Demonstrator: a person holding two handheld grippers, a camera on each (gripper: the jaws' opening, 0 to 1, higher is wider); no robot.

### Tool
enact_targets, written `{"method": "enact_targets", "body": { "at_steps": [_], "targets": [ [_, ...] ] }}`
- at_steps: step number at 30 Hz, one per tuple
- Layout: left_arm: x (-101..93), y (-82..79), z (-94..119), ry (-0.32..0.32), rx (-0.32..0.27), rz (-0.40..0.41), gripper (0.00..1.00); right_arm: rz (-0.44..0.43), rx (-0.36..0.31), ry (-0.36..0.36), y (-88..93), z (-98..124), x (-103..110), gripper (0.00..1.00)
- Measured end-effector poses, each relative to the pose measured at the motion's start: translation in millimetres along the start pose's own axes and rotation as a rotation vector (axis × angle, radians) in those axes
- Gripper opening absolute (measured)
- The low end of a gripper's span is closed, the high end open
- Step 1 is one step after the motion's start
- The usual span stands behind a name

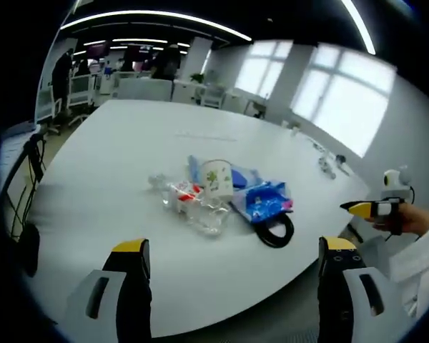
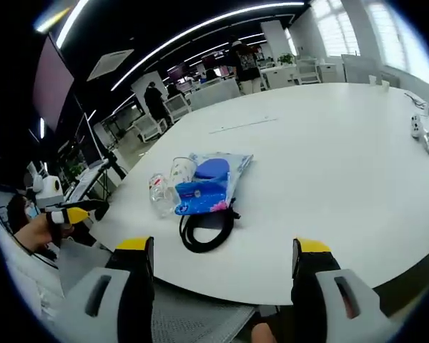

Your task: Arrange the tabletop items into an orderly group along one side of the table until the central work area is clear of visible clutter.

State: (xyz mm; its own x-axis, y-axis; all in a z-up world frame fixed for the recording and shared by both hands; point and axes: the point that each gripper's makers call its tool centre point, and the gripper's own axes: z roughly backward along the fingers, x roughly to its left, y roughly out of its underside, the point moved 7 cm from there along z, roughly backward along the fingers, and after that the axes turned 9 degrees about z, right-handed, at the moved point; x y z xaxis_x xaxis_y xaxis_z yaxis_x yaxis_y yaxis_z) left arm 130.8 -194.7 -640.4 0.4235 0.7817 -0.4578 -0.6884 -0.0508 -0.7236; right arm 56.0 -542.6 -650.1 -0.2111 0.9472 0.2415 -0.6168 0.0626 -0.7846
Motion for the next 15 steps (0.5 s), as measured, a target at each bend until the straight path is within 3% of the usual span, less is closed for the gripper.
{"method": "enact_targets", "body": {
  "at_steps": [15],
  "targets": [
    [0.8, -1.9, 2.2, 0.002, 0.019, -0.023, 0.94, -0.026, -0.027, 0.001, 3.9, 1.9, 1.5, 0.78]
  ]
}}
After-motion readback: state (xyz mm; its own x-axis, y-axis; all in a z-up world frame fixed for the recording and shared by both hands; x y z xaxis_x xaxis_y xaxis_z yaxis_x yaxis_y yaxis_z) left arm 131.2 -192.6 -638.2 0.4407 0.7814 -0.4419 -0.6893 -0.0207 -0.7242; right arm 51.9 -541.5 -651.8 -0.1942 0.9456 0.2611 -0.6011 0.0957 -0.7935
